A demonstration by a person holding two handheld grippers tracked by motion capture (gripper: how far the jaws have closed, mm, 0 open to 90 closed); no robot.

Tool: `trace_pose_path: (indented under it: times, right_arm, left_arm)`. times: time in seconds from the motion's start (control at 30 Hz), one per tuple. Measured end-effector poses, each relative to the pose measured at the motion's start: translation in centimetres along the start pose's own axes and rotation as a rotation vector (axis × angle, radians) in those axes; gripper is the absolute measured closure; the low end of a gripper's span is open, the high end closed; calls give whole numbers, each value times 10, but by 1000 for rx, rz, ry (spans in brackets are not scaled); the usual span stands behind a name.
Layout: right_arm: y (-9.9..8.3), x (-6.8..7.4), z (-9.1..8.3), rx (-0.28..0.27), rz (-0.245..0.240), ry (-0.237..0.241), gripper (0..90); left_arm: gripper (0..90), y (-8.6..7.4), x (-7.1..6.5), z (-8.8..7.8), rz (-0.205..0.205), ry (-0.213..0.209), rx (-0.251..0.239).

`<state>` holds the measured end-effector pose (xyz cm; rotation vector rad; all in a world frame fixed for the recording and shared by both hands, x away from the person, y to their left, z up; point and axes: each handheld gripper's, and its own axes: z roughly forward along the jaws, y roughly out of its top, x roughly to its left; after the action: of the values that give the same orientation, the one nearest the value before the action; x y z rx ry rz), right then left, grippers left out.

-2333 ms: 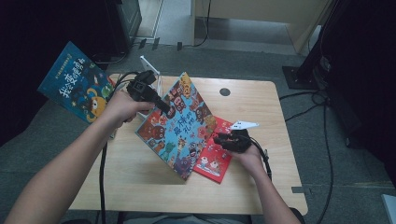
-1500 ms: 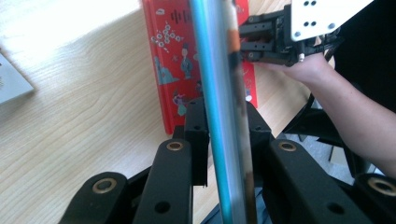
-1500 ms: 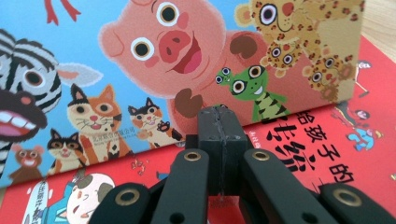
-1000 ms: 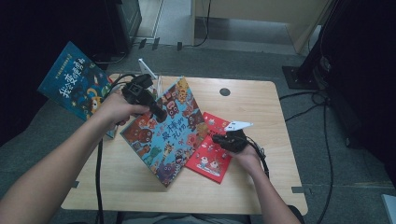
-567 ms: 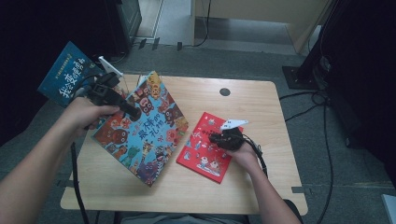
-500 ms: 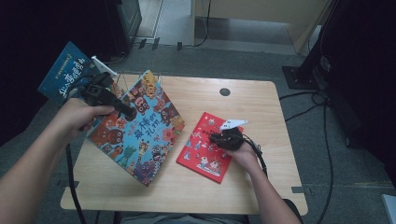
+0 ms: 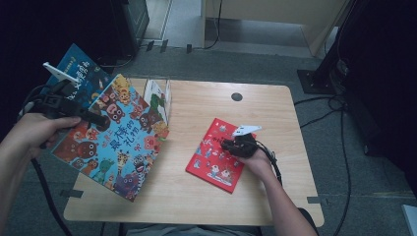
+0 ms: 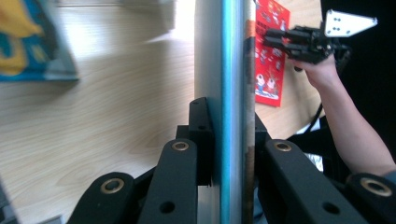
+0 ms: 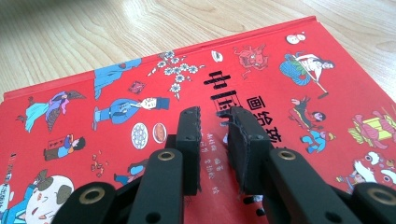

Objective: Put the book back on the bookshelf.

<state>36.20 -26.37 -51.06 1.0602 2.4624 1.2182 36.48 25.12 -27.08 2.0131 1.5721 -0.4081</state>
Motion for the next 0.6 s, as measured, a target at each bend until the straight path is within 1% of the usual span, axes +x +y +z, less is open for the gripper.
trace_pose_path:
  times: [0.03,0.1,0.17,0.27,0.37,0.47,0.53,0.6]
  right_arm:
    - [0,0,0,0,-1,0,746]
    - [0,0,0,0,-2,-1,746]
    - [0,0,0,-1,-8,-2,746]
    - [0,0,0,-3,-12,-3,747]
    - [0,0,0,-3,-16,-7,750]
    - [0,0,0,-4,-15,-5,754]
    - [0,0,0,-4,-15,-5,754]
    - [0,0,1,-4,-17,-7,754]
  left_arm:
    - [812,-2,3,-3,-9,6,-11]
    - [812,-4,8,-10,-24,19,-16]
    - [813,-6,14,-16,-35,7,-27]
    - [817,-10,20,-24,-62,-15,-40]
    - [818,-13,20,-33,-52,-18,-44]
    - [818,-18,20,-46,-56,-15,-57]
    - [818,-21,21,-56,-72,1,-65]
    - [816,-25,23,-66,-76,29,-75]
